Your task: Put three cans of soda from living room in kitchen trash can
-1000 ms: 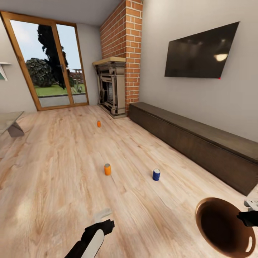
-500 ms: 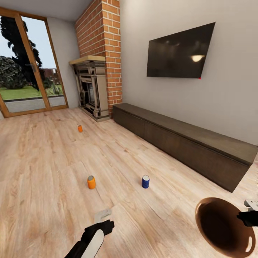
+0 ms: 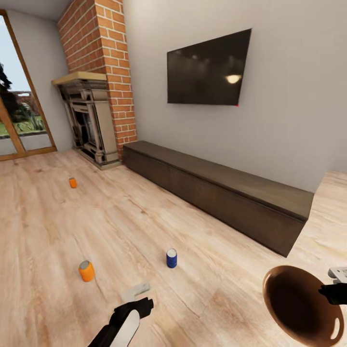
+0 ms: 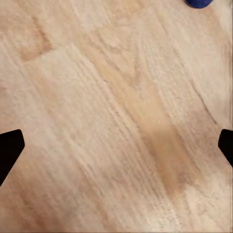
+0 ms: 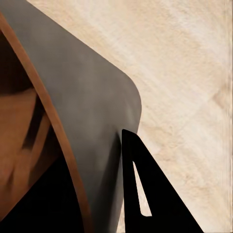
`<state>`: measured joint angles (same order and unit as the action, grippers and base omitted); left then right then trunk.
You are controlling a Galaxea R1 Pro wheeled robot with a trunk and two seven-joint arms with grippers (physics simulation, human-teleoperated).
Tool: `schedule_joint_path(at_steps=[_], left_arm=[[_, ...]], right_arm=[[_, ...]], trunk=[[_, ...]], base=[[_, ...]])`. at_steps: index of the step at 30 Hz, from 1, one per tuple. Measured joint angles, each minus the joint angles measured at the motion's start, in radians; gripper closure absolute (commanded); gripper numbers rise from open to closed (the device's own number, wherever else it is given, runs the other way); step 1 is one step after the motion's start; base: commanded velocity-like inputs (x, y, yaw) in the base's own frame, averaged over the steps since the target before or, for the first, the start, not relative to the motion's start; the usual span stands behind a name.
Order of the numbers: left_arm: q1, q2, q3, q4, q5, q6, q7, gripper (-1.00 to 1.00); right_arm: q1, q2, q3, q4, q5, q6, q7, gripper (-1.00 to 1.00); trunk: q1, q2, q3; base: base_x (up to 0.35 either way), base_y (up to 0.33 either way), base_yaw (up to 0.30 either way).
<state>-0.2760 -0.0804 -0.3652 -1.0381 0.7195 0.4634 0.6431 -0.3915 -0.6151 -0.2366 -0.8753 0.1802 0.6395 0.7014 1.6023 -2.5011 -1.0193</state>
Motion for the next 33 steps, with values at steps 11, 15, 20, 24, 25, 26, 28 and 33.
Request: schedule_joint_path(at_steps=[11, 15, 20, 24, 25, 26, 28, 33], left_arm=[[-0.06, -0.005, 0.003, 0.031, -0.001, 0.024, 0.007, -1.0], [-0.134, 0.002, 0.005, 0.033, -0.008, 0.086, 0.063, -1.0], [-0.17, 0.007, 0.007, 0.01, -0.04, 0.116, 0.203, -1.0], [-0.2, 0.018, 0.053, -0.011, -0.052, 0.177, 0.253, -1.0], [-0.202, 0.02, 0.061, -0.012, -0.052, 0.18, 0.254, -1.0], [-0.204, 0.022, 0.067, -0.013, -0.053, 0.184, 0.255, -1.0], [-0.211, 0.026, 0.081, -0.015, -0.058, 0.193, 0.258, -1.0], [-0.232, 0.054, 0.086, 0.004, -0.051, 0.191, 0.243, -1.0]], right_arm=[[0.003, 0.0, 0.001, -0.005, 0.0, 0.0, 0.003, 1.0], [0.015, 0.0, 0.001, -0.005, 0.004, 0.0, 0.004, 1.0], [0.018, 0.001, 0.001, -0.006, 0.006, -0.005, 0.003, 1.0], [0.019, 0.005, 0.002, -0.006, 0.008, -0.005, 0.003, 1.0], [0.019, 0.006, 0.002, -0.005, 0.004, -0.003, 0.003, 1.0], [0.019, 0.007, 0.002, -0.005, 0.005, -0.003, 0.003, 1.0], [0.019, 0.008, 0.002, -0.005, 0.01, -0.006, 0.002, 1.0], [0.019, 0.009, 0.002, -0.005, 0.008, -0.005, 0.003, 1.0]], trunk=[[0.0, 0.0, 0.0], [0.0, 0.0, 0.0], [0.0, 0.0, 0.0], [0.0, 0.0, 0.0], [0.0, 0.0, 0.0], [0.0, 0.0, 0.0], [0.0, 0.0, 0.0], [0.0, 0.0, 0.0]], base=[[0.315, -0.19, -0.295], [0.307, -0.2, -0.295], [0.235, -0.151, -0.267], [0.044, -0.027, -0.075], [0.017, -0.01, -0.028], [0.013, -0.008, -0.023], [0.006, -0.003, -0.009], [0.004, -0.001, -0.003]])
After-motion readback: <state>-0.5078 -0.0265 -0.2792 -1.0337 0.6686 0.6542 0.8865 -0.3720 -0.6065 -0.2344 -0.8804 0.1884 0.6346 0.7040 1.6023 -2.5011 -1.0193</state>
